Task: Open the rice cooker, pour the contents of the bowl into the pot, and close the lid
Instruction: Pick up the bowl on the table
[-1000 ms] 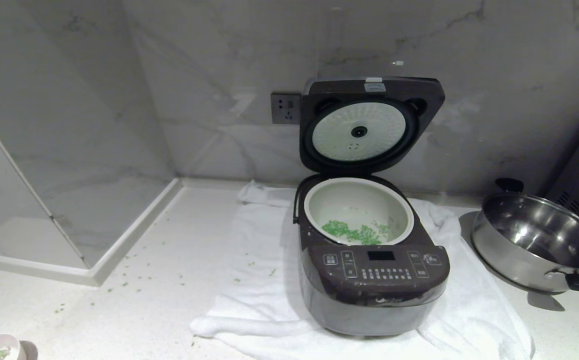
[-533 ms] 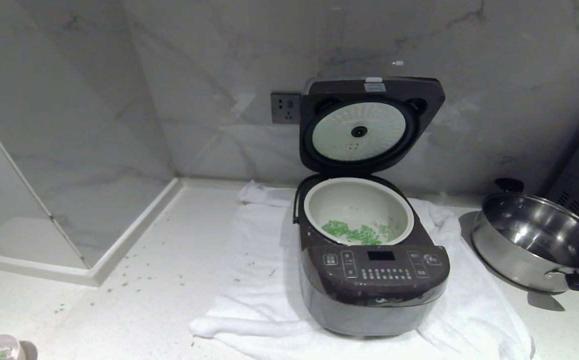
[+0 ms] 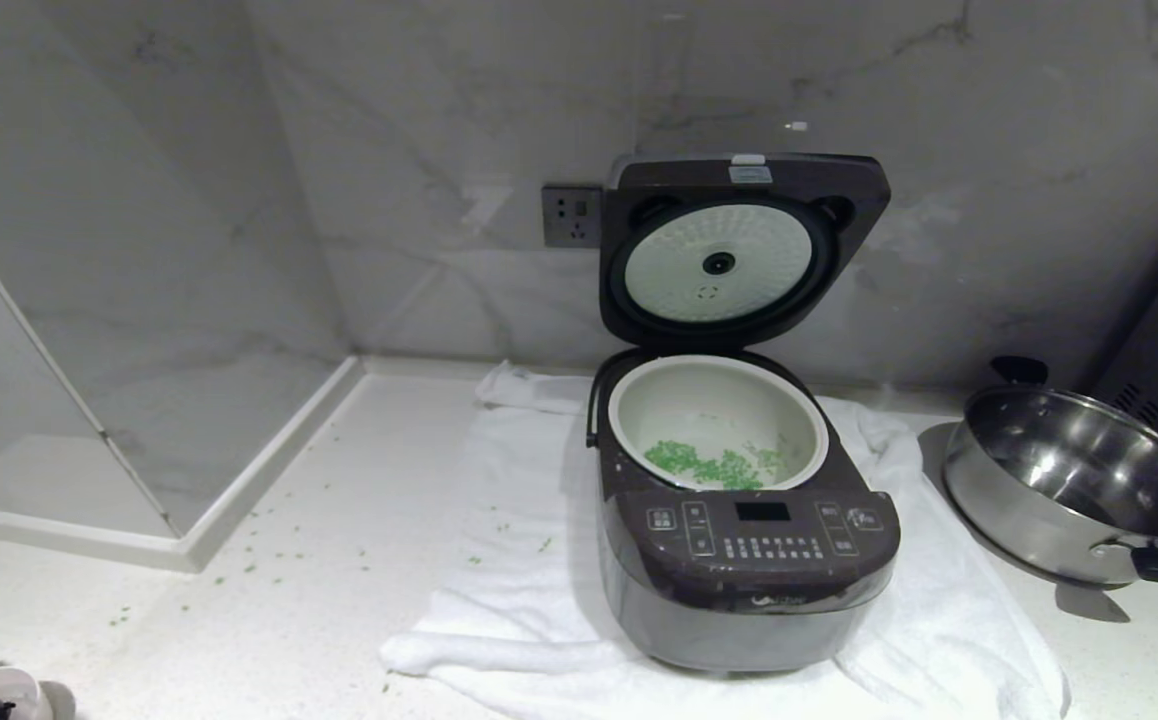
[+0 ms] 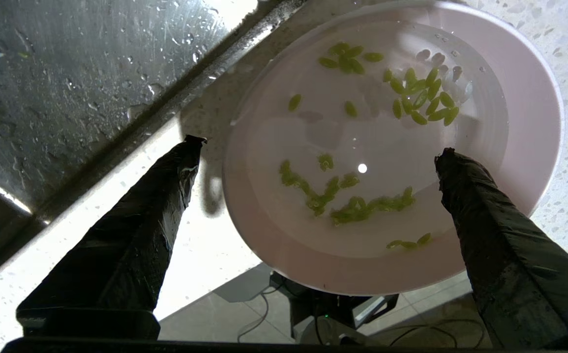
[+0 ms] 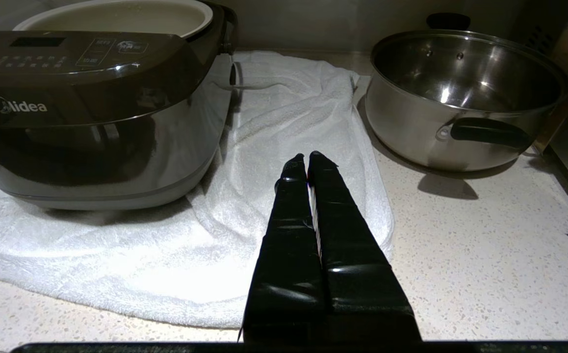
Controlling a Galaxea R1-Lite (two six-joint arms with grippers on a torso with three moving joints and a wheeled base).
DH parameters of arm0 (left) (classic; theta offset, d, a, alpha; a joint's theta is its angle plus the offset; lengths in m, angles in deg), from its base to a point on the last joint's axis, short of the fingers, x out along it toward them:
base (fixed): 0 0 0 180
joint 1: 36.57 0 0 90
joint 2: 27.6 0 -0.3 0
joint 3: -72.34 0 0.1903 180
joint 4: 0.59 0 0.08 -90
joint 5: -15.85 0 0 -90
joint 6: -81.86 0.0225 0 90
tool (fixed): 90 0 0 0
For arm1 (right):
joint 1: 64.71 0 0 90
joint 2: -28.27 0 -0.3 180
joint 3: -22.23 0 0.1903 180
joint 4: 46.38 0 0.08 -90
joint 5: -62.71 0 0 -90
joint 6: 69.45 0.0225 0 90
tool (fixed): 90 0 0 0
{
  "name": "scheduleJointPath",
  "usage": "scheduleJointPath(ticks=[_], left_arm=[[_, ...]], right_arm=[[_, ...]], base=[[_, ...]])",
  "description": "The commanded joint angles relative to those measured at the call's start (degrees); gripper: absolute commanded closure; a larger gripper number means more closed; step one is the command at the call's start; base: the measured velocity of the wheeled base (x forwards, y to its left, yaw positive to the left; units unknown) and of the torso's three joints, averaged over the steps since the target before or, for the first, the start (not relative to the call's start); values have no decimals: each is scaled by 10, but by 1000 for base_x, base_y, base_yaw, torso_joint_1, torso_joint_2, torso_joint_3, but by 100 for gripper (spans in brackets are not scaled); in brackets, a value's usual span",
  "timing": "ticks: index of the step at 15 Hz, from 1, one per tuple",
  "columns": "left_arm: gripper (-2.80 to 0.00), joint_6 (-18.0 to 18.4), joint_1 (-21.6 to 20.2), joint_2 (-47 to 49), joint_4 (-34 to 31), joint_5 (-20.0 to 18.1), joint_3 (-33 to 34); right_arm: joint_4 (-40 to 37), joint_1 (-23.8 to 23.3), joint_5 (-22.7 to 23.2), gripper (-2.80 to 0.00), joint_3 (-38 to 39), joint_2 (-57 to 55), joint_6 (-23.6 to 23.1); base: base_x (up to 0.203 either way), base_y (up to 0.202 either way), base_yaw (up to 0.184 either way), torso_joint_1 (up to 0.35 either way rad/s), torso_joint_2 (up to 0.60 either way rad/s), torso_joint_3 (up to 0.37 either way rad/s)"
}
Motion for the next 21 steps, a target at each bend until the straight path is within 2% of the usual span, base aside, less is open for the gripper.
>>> scheduleJointPath(ticks=[1,3,7,10,12,16,18,21], left_arm=[[-280,1,0,8,0,6,-2],[-280,0,2,16,1,22,-10],[-280,-11,5,32,1,28,-37],[-280,-11,12,34,1,36,-31],[-280,-13,20,39,1,60,-30],[-280,-14,21,44,1,67,-30],[-280,-17,27,53,2,93,-31],[-280,-23,32,54,1,96,-31]], right_arm=[[0,0,0,0,0,0,1],[0,0,0,0,0,0,0],[0,0,0,0,0,0,0],[0,0,0,0,0,0,1],[0,1,0,0,0,0,0],[0,0,0,0,0,0,1],[0,0,0,0,0,0,0],[0,0,0,0,0,0,1]], base=[[0,0,0,0,0,0],[0,0,0,0,0,0],[0,0,0,0,0,0],[0,0,0,0,0,0],[0,0,0,0,0,0],[0,0,0,0,0,0],[0,0,0,0,0,0],[0,0,0,0,0,0]])
